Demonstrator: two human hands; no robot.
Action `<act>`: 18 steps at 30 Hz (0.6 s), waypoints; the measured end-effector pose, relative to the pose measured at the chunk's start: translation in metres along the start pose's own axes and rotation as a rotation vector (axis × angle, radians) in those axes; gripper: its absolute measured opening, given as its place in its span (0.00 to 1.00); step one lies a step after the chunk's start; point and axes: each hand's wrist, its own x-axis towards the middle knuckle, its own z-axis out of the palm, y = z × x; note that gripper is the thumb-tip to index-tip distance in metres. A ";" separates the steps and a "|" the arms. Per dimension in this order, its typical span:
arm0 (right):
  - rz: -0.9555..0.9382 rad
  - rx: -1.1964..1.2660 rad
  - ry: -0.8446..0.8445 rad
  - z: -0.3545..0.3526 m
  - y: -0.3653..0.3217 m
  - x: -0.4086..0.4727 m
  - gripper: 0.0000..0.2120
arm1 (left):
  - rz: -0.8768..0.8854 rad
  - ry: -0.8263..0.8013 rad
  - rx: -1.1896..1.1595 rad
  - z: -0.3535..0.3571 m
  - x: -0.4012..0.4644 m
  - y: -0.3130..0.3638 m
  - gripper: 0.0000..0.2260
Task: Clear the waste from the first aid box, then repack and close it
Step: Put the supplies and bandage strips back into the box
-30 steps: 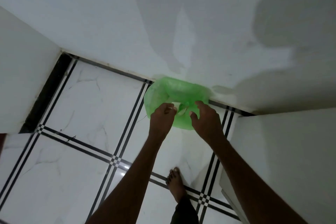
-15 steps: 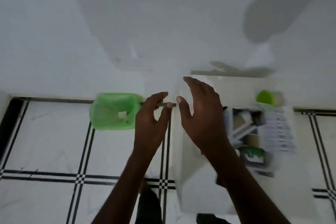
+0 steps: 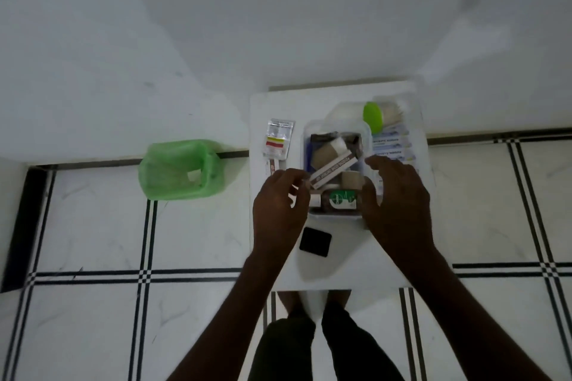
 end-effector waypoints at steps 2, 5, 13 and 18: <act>0.109 0.002 0.004 0.008 0.017 -0.021 0.19 | -0.038 0.069 0.005 0.007 -0.027 -0.002 0.04; 0.139 -0.072 -0.106 0.029 0.042 -0.043 0.25 | -0.158 0.109 -0.005 0.025 -0.059 -0.012 0.04; 0.200 -0.236 -0.276 0.051 0.068 -0.059 0.38 | -0.130 -0.258 0.343 0.073 -0.082 -0.053 0.24; 0.277 -0.197 0.060 0.012 0.045 -0.052 0.36 | -0.170 -0.259 0.295 0.070 -0.073 -0.054 0.19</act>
